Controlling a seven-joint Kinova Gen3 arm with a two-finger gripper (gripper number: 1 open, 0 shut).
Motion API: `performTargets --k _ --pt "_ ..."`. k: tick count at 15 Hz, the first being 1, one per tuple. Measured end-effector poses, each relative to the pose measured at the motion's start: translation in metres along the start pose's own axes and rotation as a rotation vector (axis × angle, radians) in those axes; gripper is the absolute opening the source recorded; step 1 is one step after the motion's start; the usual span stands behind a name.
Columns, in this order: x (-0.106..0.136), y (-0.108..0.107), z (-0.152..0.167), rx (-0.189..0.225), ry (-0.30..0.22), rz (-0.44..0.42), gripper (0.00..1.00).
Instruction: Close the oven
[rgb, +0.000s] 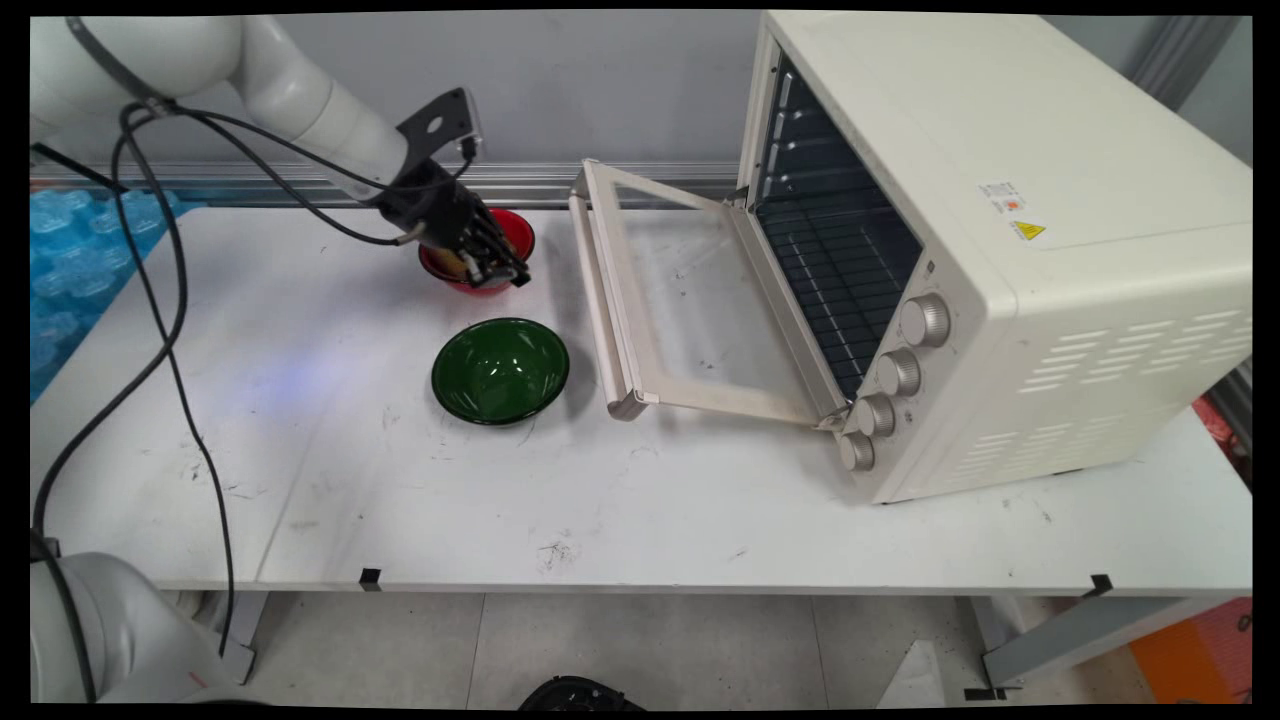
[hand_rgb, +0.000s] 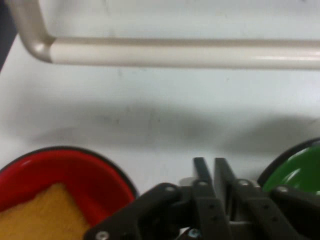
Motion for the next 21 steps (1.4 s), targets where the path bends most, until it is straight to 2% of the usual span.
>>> performTargets --k 13,21 --pt "0.015 0.008 0.066 -0.033 0.076 -0.044 0.0" --pt "0.034 0.008 0.078 -0.028 0.146 -0.053 0.0"
